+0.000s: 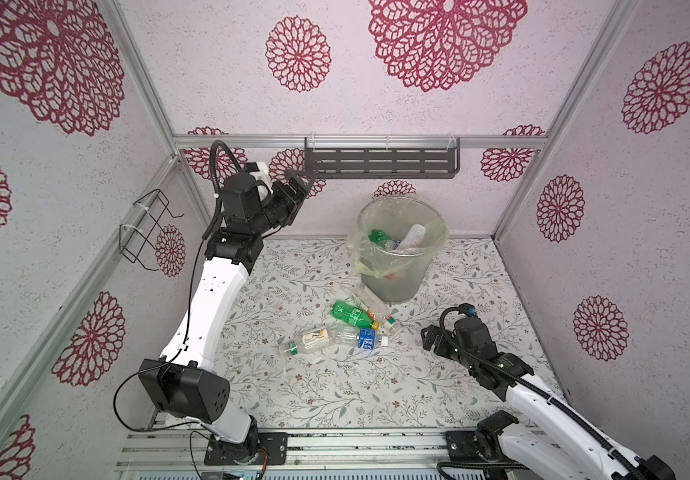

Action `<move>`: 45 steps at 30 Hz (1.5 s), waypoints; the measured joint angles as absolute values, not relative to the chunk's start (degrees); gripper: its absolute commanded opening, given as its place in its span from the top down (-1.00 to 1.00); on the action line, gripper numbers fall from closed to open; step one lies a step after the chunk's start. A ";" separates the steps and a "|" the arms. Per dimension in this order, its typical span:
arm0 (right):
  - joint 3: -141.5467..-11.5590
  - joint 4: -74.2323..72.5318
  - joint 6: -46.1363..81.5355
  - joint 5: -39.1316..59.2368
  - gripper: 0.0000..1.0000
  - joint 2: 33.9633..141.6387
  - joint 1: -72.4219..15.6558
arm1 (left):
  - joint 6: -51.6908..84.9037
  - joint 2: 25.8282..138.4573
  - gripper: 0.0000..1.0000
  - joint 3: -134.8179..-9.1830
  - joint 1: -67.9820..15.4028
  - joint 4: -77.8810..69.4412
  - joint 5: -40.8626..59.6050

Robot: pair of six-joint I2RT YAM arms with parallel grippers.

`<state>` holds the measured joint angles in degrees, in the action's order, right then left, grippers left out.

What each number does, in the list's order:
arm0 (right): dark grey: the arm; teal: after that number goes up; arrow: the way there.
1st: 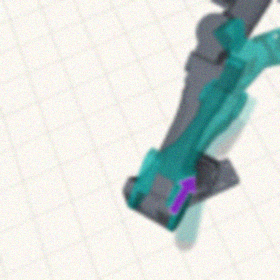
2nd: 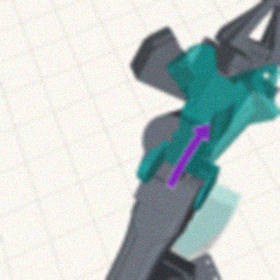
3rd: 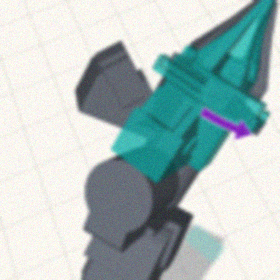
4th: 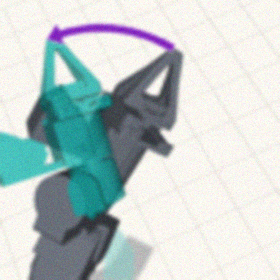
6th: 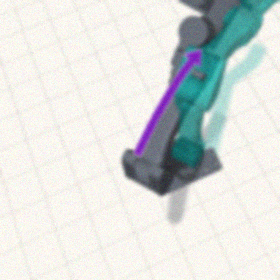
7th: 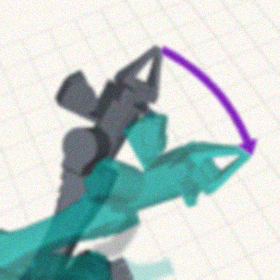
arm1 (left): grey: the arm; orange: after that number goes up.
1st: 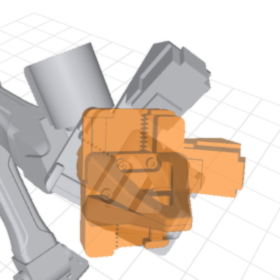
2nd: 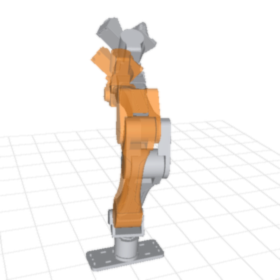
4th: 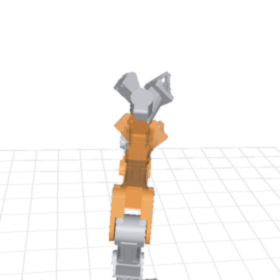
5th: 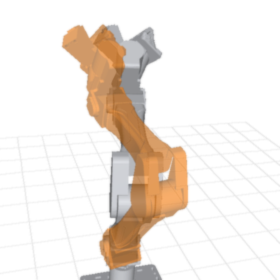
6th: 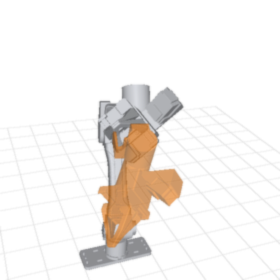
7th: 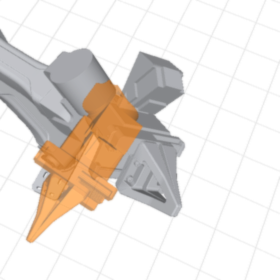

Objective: Throw the plastic bottles in the bin
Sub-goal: 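Withdraw the left gripper from the bin while the right gripper reaches toward the pile, then lower the right gripper onto the clear blue-labelled bottle and close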

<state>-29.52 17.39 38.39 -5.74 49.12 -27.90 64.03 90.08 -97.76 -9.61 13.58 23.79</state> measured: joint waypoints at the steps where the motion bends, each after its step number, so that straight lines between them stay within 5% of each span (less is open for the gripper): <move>1: -30.09 17.37 37.87 -5.69 -0.98 49.93 -28.45 | 63.90 89.56 -0.95 -95.37 -8.82 13.74 24.12; 16: -42.96 15.20 22.85 -7.70 -0.98 69.12 -43.27 | 58.24 82.83 -0.95 -77.67 0.82 19.25 27.03; 45: -56.80 11.40 4.49 3.22 -0.98 92.01 -47.46 | 53.41 76.38 -0.95 -62.35 13.34 22.68 32.42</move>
